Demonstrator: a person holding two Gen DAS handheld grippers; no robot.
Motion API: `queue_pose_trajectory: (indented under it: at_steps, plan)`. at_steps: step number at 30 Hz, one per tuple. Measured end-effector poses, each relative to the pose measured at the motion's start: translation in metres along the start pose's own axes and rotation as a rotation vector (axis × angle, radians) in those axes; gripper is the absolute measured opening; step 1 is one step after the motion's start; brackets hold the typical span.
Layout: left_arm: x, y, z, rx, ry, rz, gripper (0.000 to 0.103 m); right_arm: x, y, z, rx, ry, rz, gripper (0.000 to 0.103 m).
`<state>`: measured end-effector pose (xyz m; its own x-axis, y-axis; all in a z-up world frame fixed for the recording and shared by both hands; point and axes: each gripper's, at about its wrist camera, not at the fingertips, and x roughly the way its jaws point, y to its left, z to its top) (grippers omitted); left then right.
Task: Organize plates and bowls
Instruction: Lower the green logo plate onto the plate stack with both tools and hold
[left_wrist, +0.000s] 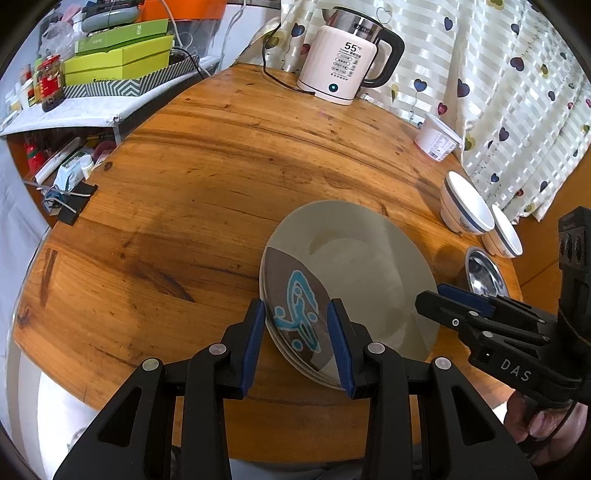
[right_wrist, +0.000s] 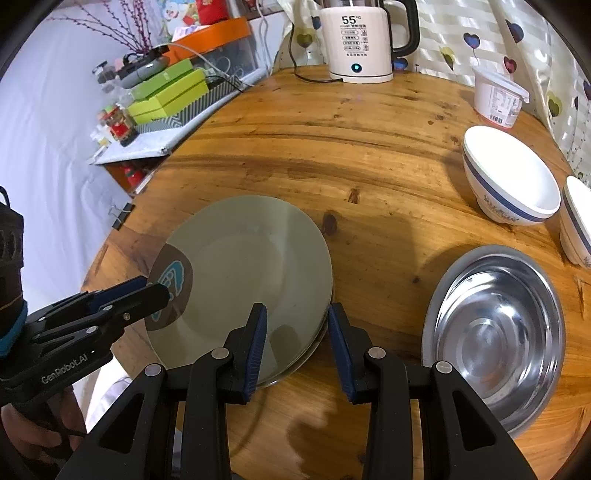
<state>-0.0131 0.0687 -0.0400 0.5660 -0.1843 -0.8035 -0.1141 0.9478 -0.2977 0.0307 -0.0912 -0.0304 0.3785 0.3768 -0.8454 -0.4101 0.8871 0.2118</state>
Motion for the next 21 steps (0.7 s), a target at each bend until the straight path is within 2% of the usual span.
queue_pose_trajectory:
  at_steps: [21]
  plan:
    - [-0.0011,-0.0029,0.0016,0.015,-0.009,0.005,0.036,-0.0034,0.0036,0.0011,-0.016,-0.014,0.004,0.034]
